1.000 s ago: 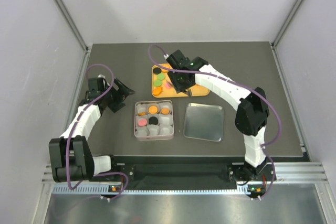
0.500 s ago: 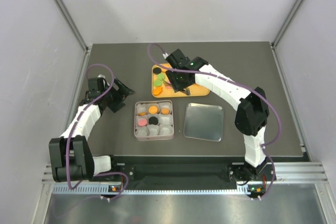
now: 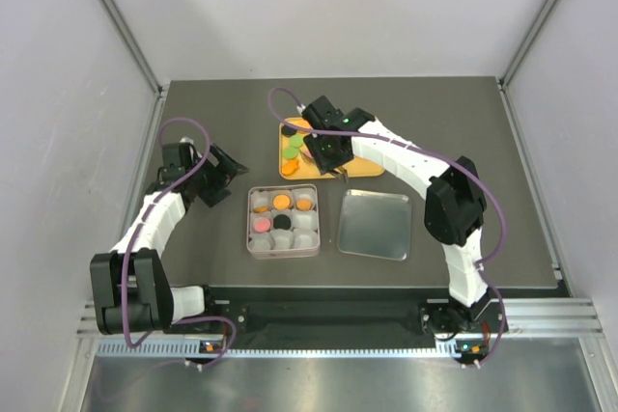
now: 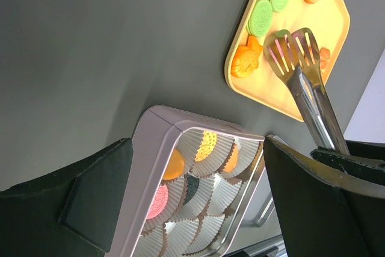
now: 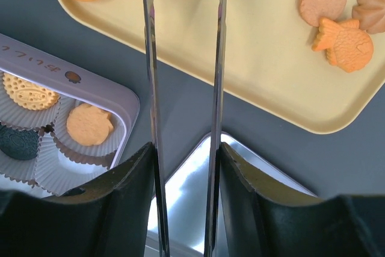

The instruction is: Pack the cookies

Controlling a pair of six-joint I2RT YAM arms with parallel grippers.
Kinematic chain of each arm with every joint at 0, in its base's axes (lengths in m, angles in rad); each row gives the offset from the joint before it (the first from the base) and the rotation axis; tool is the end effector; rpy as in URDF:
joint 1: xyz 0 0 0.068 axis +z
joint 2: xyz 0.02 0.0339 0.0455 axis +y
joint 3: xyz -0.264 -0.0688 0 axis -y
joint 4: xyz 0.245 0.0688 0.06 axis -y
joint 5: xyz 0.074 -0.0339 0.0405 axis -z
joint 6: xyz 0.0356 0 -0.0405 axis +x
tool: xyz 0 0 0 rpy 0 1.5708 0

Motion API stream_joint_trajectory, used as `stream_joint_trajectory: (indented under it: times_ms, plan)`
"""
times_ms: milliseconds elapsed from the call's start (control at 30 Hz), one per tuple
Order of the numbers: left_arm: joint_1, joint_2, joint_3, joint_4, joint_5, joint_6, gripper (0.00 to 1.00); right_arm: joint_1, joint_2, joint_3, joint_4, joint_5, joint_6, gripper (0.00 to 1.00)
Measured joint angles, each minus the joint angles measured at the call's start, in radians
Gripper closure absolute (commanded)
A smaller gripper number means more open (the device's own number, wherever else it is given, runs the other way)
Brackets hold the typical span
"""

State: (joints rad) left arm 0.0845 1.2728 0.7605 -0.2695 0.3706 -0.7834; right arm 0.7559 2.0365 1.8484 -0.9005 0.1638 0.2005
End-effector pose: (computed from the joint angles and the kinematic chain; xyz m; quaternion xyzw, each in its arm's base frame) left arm 0.2617 0.0092 0.2226 -0.3173 0.8531 -0.2892 0.2967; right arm 0.3249 0.2983 0.2658 -0.2465 0.9361 0.0390 0.2478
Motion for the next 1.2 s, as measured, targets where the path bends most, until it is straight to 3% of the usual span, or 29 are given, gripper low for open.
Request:
stream_joint_trajectory:
  times_ms: [567, 1200]
  plan:
    - [0.000, 0.000, 0.000, 0.000, 0.008, 0.000, 0.06, 0.000, 0.000, 0.000, -0.007, 0.000, -0.013, 0.54]
    - [0.000, 0.000, 0.000, 0.000, 0.013, 0.000, 0.06, -0.021, -0.002, 0.007, -0.016, -0.042, -0.018, 0.63]
